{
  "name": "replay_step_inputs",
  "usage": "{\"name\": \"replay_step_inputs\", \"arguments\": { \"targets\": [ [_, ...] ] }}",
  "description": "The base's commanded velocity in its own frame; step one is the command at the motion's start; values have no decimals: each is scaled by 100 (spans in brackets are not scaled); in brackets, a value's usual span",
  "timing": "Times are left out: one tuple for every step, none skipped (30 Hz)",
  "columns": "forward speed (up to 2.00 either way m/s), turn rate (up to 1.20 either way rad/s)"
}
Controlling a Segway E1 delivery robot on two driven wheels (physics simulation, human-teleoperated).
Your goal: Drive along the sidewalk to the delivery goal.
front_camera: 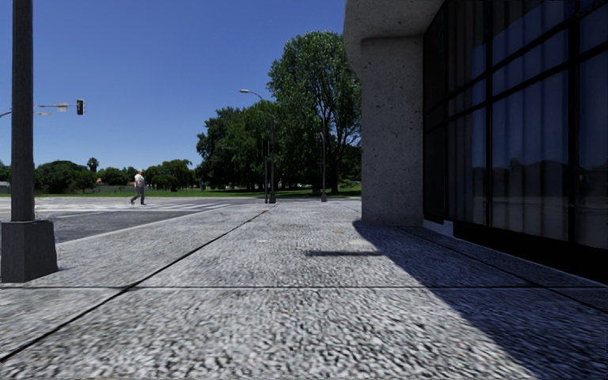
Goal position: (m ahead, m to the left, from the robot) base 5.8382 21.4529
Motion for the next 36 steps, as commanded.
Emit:
{"name": "replay_step_inputs", "arguments": {
  "targets": [
    [200,0],
    [200,0],
    [200,0],
    [200,0],
    [200,0],
    [200,0],
    [200,0],
    [200,0],
    [200,0],
    [200,0],
    [200,0],
    [200,0],
    [200,0],
    [200,0],
    [200,0],
    [200,0],
    [200,0],
    [200,0],
    [200,0],
    [200,0],
    [200,0],
    [200,0],
    [200,0],
    [200,0],
    [200,0],
    [200,0],
    [200,0],
    [200,0],
    [200,0],
    [200,0],
    [200,0],
    [200,0],
    [200,0],
    [200,0],
    [200,0],
    [200,0]
  ]
}}
